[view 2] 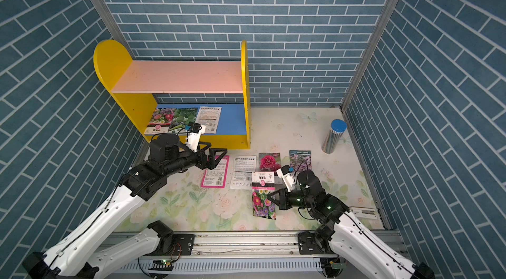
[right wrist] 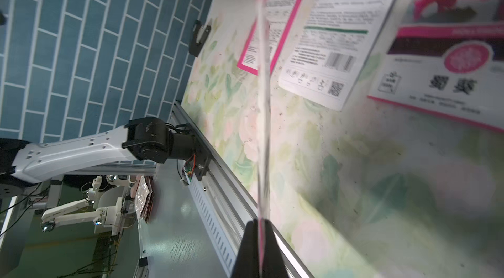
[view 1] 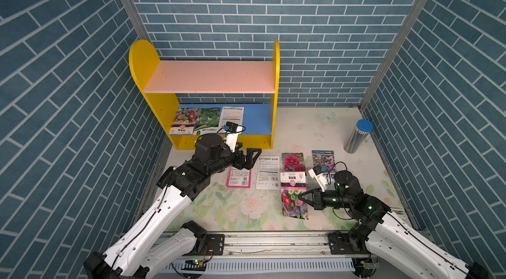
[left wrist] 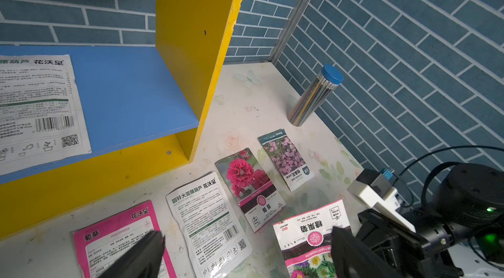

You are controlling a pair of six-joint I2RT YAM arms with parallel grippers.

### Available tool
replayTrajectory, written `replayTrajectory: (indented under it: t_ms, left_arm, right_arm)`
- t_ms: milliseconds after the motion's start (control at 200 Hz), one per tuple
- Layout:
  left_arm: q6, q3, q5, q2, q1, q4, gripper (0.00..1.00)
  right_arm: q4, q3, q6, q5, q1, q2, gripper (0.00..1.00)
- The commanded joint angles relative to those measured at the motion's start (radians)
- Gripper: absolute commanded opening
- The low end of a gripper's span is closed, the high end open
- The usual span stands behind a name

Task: Take the seed bag off the shelf
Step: Place the seed packet at the center of the board.

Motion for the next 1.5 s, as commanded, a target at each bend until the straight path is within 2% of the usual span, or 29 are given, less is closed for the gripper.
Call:
replayTrajectory:
  t_ms: [0, 295, 585, 960, 1300, 1495]
  left_arm:
    - [0.01, -0.018, 0.006, 0.002, -0.004, 0.016, 1.0]
    - [0.009, -0.031, 0.011, 0.008, -0.003, 0.029, 1.0]
    - [0.012, -0.03, 0.017, 0.003, -0.003, 0.028, 1.0]
    - [0.006, -0.056, 0.035, 0.012, -0.004, 0.049, 1.0]
    - [0.013, -0.057, 0.006, 0.013, -0.003, 0.023, 1.0]
    - [0.006, -0.078, -0.032, 0.018, -0.004, 0.008, 1.0]
  right_arm:
    - [-0.03, -0.088, 0.065, 0.045, 0.005, -0.006, 0.0]
    - [0.002, -0.185, 0.047, 0.091, 0.006, 0.057, 0.0]
    - [-0.022, -0.105, -0.064, 0.174, 0.006, 0.267, 0.0]
    - [0.01, -0.077, -0.057, 0.227, 0.002, 0.29, 0.01]
    - [-0.028, -0.058, -0.049, 0.273, 0.002, 0.286, 0.31]
    - [-0.119, -0.055, -0.009, 0.343, 0.004, 0.212, 0.44]
